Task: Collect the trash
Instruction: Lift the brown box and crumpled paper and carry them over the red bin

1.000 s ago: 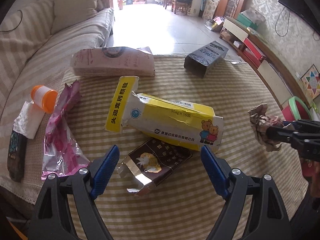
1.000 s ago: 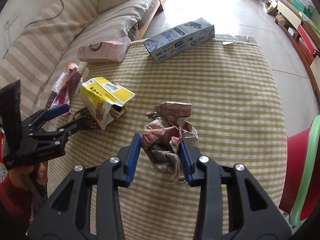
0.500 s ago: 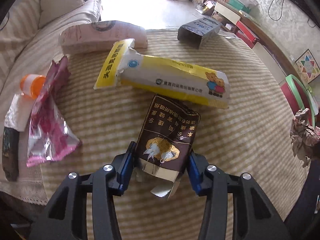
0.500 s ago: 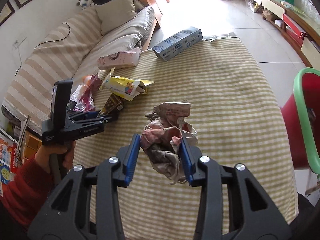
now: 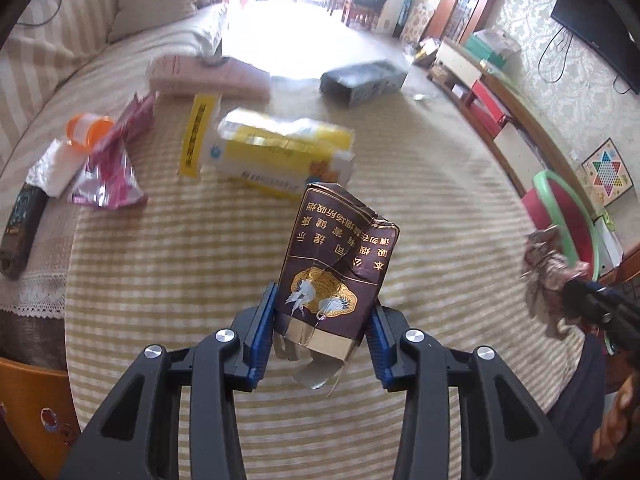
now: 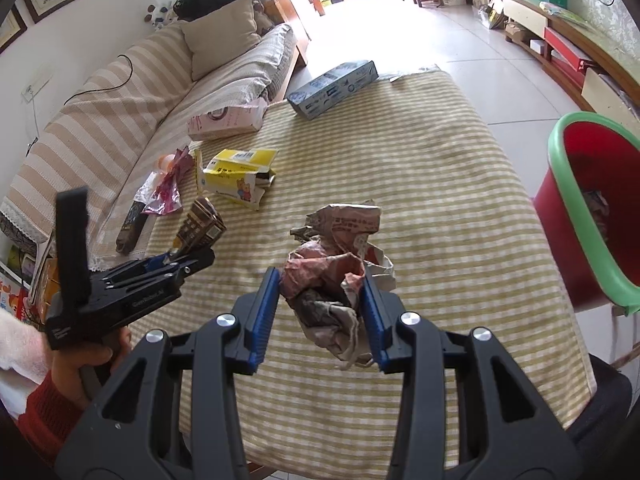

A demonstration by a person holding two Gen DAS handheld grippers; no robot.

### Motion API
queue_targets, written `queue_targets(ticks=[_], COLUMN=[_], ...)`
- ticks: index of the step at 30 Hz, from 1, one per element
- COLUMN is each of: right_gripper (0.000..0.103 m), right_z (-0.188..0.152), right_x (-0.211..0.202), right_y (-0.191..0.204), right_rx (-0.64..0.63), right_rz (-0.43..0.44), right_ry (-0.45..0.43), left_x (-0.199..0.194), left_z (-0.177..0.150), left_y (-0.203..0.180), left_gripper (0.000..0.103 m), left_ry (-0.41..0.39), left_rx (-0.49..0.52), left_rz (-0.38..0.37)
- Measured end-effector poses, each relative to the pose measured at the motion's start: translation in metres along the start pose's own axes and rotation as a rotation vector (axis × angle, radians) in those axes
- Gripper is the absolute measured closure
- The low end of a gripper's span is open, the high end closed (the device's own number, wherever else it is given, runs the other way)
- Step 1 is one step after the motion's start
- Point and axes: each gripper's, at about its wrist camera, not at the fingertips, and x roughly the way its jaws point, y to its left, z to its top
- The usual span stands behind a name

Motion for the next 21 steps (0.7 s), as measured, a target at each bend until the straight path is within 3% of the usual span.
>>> queue_targets(ticks=[10,21], right_gripper=[0.063,0.063], right_z=[0.032,0.066], right_x=[-0.068,-0.126], right_y=[0.003,0.007], right_rx=[-0.058,-0.071], right_rz=[-0.086,-0.075], right_ry=[-0.254,-0.454], left_x=[-0.079,-0.137], left_z=[0.05,0.089], left_y=[-0.066,-0.098], left_gripper=[0.064,0.062], left_ry=[-0.267,-0.42], left_rx=[0.07,0.119], left_rz=[-0.03,-0.031])
